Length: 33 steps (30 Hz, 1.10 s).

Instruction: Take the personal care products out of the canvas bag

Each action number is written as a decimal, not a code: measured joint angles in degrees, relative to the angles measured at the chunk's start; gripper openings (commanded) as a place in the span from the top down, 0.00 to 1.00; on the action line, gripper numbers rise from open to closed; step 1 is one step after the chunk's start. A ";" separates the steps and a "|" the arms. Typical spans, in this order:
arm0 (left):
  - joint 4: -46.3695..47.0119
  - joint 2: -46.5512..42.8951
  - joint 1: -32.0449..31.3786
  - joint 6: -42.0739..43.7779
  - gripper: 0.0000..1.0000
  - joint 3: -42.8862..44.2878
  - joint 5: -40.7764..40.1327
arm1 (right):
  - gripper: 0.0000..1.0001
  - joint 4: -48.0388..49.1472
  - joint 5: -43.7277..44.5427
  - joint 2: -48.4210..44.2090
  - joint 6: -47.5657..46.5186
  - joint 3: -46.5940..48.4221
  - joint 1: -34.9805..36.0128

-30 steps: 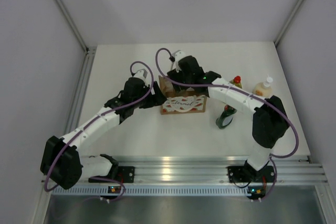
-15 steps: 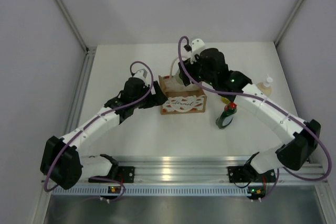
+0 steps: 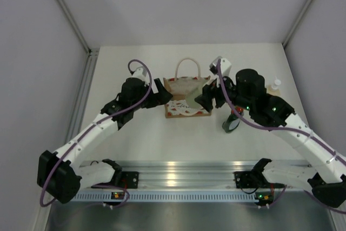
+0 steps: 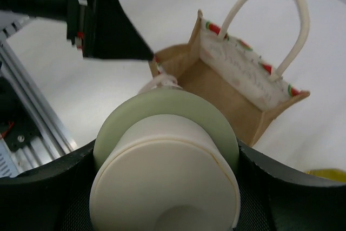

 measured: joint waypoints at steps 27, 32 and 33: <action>-9.86 -15.63 0.00 2.23 0.02 -1.70 -8.00 | 1.00 6.75 8.87 -8.31 10.91 -37.27 10.82; -13.81 -19.50 0.00 4.02 0.02 -1.70 -8.63 | 1.00 11.32 15.74 -3.34 12.02 -38.60 17.33; -14.60 -20.28 0.00 4.31 0.02 -1.70 -8.87 | 1.00 11.87 16.52 -2.58 12.11 -38.75 18.01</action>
